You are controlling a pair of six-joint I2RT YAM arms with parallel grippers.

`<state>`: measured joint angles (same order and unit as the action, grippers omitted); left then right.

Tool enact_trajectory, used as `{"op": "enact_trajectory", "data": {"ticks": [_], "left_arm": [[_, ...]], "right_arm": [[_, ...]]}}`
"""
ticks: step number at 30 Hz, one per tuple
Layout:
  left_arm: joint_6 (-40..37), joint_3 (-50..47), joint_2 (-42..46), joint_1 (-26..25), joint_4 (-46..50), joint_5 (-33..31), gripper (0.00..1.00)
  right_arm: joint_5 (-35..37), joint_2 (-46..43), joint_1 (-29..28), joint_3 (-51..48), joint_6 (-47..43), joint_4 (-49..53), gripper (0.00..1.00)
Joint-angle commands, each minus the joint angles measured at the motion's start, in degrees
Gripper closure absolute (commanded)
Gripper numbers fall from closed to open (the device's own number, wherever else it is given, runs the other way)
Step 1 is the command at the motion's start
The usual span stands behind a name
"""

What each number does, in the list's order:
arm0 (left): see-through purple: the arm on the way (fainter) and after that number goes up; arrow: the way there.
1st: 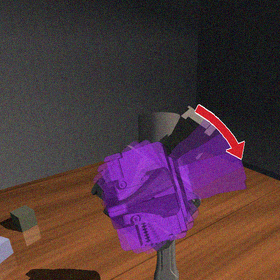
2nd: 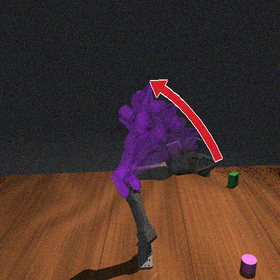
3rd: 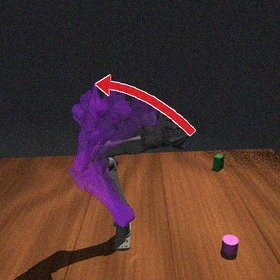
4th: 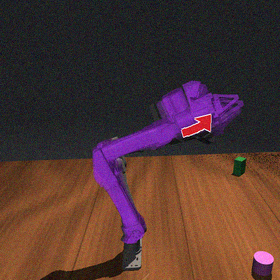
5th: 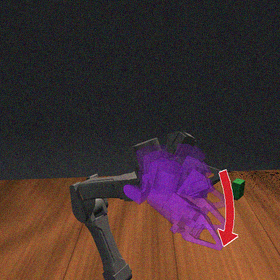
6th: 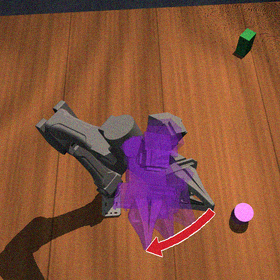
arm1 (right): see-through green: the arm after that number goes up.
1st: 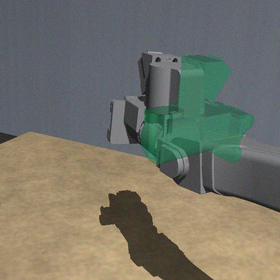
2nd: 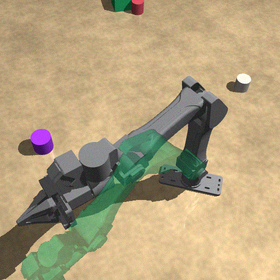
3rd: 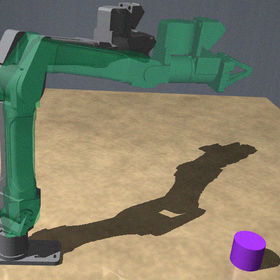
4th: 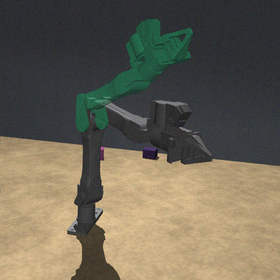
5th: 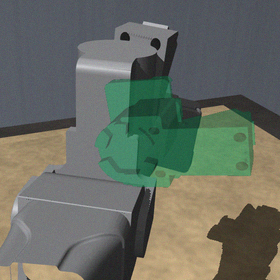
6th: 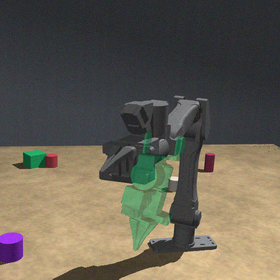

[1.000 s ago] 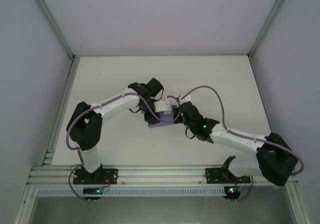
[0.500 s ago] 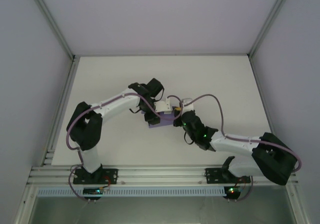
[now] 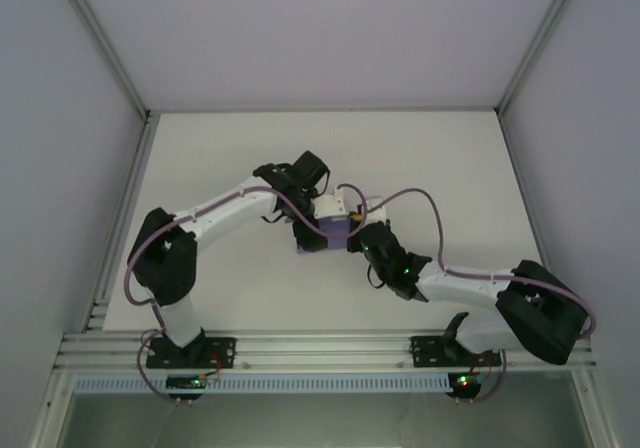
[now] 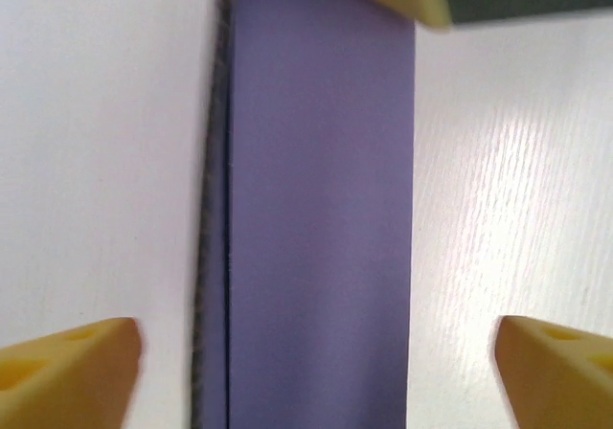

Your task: Assemble paper box

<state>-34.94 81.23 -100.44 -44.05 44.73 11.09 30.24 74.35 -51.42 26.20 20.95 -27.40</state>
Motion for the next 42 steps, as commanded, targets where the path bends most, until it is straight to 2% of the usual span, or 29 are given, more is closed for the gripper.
{"op": "enact_trajectory", "data": {"ticks": [1, 4, 7, 11, 17, 19, 23, 27, 32, 35, 37, 42], "left_arm": [[1.13, -0.29, 4.32, -0.29, -0.34, -0.29, 0.0], [3.66, -2.69, 7.59, 0.05, -1.88, -5.06, 0.0], [9.8, -6.58, 12.54, 2.11, -3.57, -10.71, 0.01], [18.57, -12.94, 19.53, 5.29, -3.9, -12.44, 0.2], [21.99, -19.12, 24.92, 5.57, -8.24, -5.59, 0.39], [21.71, -19.62, 25.01, 5.57, -8.58, -3.65, 0.39], [21.23, -19.5, 23.43, 5.71, -9.16, -3.73, 0.43], [22.16, -18.5, 21.73, 6.03, -9.83, -3.82, 0.59], [21.61, -18.71, 21.28, 6.31, -10.61, -1.68, 0.6], [21.64, -18.08, 20.5, 6.27, -10.67, -1.55, 0.65], [21.6, -17.52, 19.73, 6.29, -10.3, -1.43, 0.71], [23.34, -16.9, 18.76, 6.23, -9.8, -1.03, 0.96]], "right_arm": [[-0.71, 2.15, -1.6, -1.27, -1.24, 12.52, 1.0], [-0.4, 1.53, -2.35, 0.31, -1.61, 14.7, 1.0], [-1.39, 0.51, -2.63, 1.78, -1.33, 17.25, 1.0], [-3.36, -0.17, -2.77, 3.88, 0.48, 22.73, 1.0], [-4.64, 1.23, -2.55, 5.42, 0.23, 24.54, 1.0], [-4.49, 1.25, -2.55, 5.92, 0.39, 24.93, 1.0], [-4.28, 0.91, -2.55, 6.32, 0.5, 25.0, 1.0], [-4.43, 0.78, -2.54, 6.46, 0.32, 25.41, 1.0], [-4.42, 0.55, -2.55, 6.62, 0.15, 26.17, 1.0], [-4.46, 0.39, -2.55, 6.46, 0.32, 25.75, 1.0], [-4.57, 0.41, -2.57, 6.52, 0.41, 25.92, 1.0], [-4.06, 0.05, -2.62, 6.45, 0.43, 26.05, 1.0]]}}
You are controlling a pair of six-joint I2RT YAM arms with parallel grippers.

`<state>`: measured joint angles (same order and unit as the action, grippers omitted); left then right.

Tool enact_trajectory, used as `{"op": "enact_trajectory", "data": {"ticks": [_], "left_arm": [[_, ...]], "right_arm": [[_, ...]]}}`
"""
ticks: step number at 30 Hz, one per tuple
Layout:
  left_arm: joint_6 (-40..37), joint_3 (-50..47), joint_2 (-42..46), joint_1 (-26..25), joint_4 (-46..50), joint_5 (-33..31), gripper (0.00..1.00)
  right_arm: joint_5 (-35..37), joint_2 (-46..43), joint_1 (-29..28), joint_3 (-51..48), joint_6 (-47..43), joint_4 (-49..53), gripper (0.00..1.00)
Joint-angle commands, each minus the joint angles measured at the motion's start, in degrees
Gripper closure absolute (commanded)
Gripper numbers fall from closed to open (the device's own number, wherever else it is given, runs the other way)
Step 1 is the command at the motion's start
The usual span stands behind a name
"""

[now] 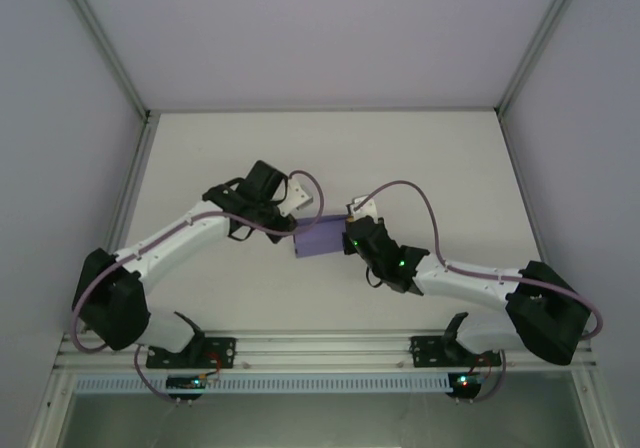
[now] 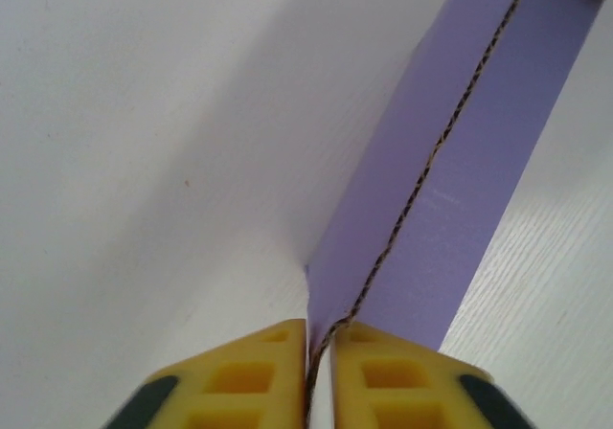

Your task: Assemble paper box

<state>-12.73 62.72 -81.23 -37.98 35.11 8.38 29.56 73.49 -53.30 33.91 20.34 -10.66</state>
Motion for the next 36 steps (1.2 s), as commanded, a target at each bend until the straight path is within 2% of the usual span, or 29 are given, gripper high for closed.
{"op": "enact_trajectory", "data": {"ticks": [1, 4, 10, 15, 19, 26, 36], "left_arm": [[2.06, 1.34, -0.26, 0.16, -0.66, 1.27, 1.0], [8.4, 0.68, 0.76, -0.1, -2.15, -0.89, 1.0], [31.34, -1.47, 1.48, -3.04, -4.54, -6.61, 1.0], [40.79, -3.92, 2.8, -6.97, -4.98, -14.05, 1.0], [46.62, -7.14, 3.38, -7.0, -7.19, -14.56, 1.0], [50.21, -10.33, 5.28, -7.19, -7.91, -15.21, 1.0], [41.5, -13.4, 7.08, -8.17, -9.2, -18.21, 1.0]], "right_arm": [[-2.63, 1.13, -0.76, -1.23, 0.78, 9.12, 1.0], [-1.25, 1.03, -1.27, -1.05, 0.86, 9.49, 1.0], [2.42, 1.13, -3.59, -0.82, 4.35, 10.87, 1.0], [5.48, 1.06, -5.48, 0.11, 6.6, 13.71, 1.0], [5.27, 1.12, -5.59, -0.14, 7.13, 13.25, 1.0], [5.74, 1.18, -5.87, -0.05, 7.9, 14.28, 1.0], [5.53, 0.36, -5.94, -1.14, 7.5, 14.74, 1.0]]}}
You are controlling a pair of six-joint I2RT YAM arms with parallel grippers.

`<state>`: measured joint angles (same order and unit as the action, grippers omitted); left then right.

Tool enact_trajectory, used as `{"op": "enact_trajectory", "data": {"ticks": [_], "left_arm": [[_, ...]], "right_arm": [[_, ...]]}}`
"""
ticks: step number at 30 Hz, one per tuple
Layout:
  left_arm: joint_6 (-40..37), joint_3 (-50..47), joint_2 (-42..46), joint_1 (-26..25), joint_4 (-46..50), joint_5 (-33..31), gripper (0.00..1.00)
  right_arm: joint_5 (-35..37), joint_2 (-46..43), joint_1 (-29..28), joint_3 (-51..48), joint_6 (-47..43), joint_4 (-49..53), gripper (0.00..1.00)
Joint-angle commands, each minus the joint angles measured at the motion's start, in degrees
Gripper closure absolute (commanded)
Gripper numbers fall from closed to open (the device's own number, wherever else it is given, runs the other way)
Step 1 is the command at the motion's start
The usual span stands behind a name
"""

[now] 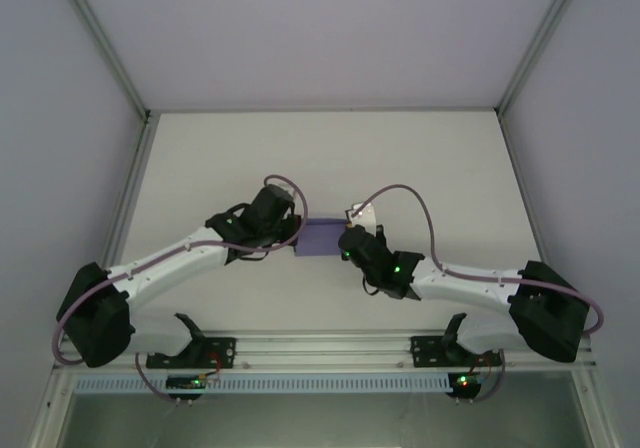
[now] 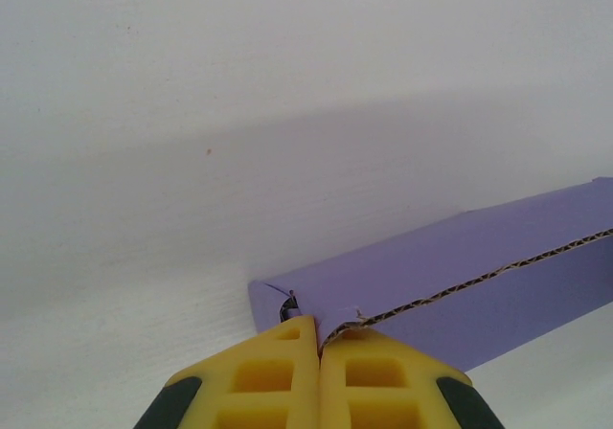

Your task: Assemble paper box

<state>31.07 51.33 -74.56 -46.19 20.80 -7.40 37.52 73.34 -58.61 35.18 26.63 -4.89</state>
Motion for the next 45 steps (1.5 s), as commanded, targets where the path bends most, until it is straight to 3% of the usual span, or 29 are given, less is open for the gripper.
{"op": "enact_trajectory", "data": {"ticks": [1, 5, 8, 16, 20, 32, 37, 45], "left_arm": [[-2.95, -2.09, 0.57, 0.05, 5.35, -3.51, 1.0], [-6.97, -0.45, 1.35, 0.32, 7.1, -6.15, 1.0], [-7.53, -0.58, 1.35, 0.51, 5.33, -3.02, 1.0], [-3.91, -1.15, -0.47, 0.67, 3.19, -1.49, 1.0], [-1.75, -6.26, 0.07, 0.45, -2.51, 0.97, 1.0], [-6.1, -15.57, 6.78, -2.21, -5.25, -1.53, 1.0], [-6.37, -22.77, 9.38, -3.89, -12.44, -3.31, 1.0], [4.77, -25.06, 11.02, -5.18, -13.98, -9.39, 1.0]], "right_arm": [[-2.53, 0.4, -0.63, -2.52, 1.39, 9.06, 1.0], [-2.96, 0.49, -0.63, -2.58, 1.51, 9.47, 1.0], [-2.78, 0.49, -0.63, -2.63, 1.63, 9.5, 1.0], [-2.62, 0.49, -0.63, -2.83, 1.88, 9.1, 1.0], [-2.53, 0.24, -0.63, -3.38, 1.4, 8.04, 1.0], [-3.83, -1.05, -0.63, -6.71, -1.67, 3.59, 1.0], [-4.66, -0.49, -0.74, -8.89, -4.74, -1.66, 1.0], [-2.0, 1.67, -1.62, -8.04, -3.81, -2.74, 1.0]]}}
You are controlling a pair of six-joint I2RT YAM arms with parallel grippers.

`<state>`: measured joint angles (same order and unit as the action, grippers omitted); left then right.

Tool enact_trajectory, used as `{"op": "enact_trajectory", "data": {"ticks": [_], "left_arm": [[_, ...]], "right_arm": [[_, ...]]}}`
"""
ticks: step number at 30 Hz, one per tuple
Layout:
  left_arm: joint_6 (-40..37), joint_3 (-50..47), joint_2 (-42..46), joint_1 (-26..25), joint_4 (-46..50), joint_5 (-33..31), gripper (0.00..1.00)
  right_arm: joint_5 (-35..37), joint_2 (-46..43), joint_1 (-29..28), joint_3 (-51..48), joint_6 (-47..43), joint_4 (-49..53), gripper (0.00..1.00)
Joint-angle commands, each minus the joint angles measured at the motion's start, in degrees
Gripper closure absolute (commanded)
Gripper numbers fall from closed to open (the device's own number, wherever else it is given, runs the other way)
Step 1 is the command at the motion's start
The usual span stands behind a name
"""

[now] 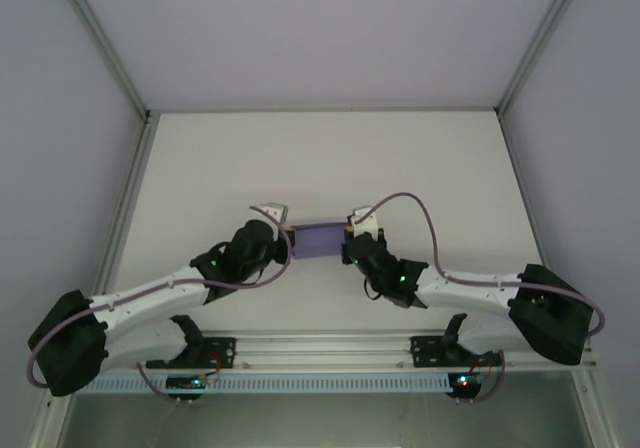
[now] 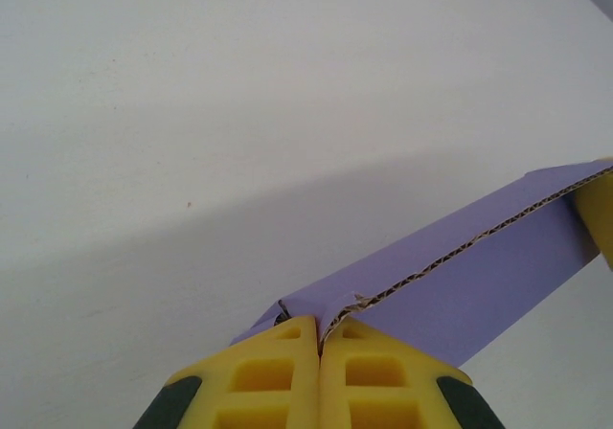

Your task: Assemble paper box

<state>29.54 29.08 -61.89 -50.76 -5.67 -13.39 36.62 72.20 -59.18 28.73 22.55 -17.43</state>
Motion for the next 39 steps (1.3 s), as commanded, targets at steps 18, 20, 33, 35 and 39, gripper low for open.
{"op": "enact_trajectory", "data": {"ticks": [18, 20, 33, 35, 39], "left_arm": [[27.15, 5.25, -14.03, -10.17, 22.3, -25.63, 1.0], [26.09, 4.35, -11.79, -10.05, 22.56, -25.4, 1.0], [20.9, -9.79, -3.08, -6.19, 6.33, -15.61, 1.0], [21.62, -8.95, -4.95, -6.59, 7.12, -16.21, 1.0], [23.33, -10.35, -6.13, -7.07, 7.2, -17.72, 1.0]], "right_arm": [[3.81, 0.92, -4.54, 2.28, 9.37, 17.24, 1.0], [3.81, 0.87, -4.29, 2.26, 8.95, 17.11, 1.0], [0.19, 0.38, -2.86, -0.53, 5.29, 10.61, 1.0], [0.48, 0.89, -2.96, -0.65, 5.05, 10.14, 1.0], [1.01, 1.44, -3.22, -1.77, 4.4, 8.97, 1.0]]}}
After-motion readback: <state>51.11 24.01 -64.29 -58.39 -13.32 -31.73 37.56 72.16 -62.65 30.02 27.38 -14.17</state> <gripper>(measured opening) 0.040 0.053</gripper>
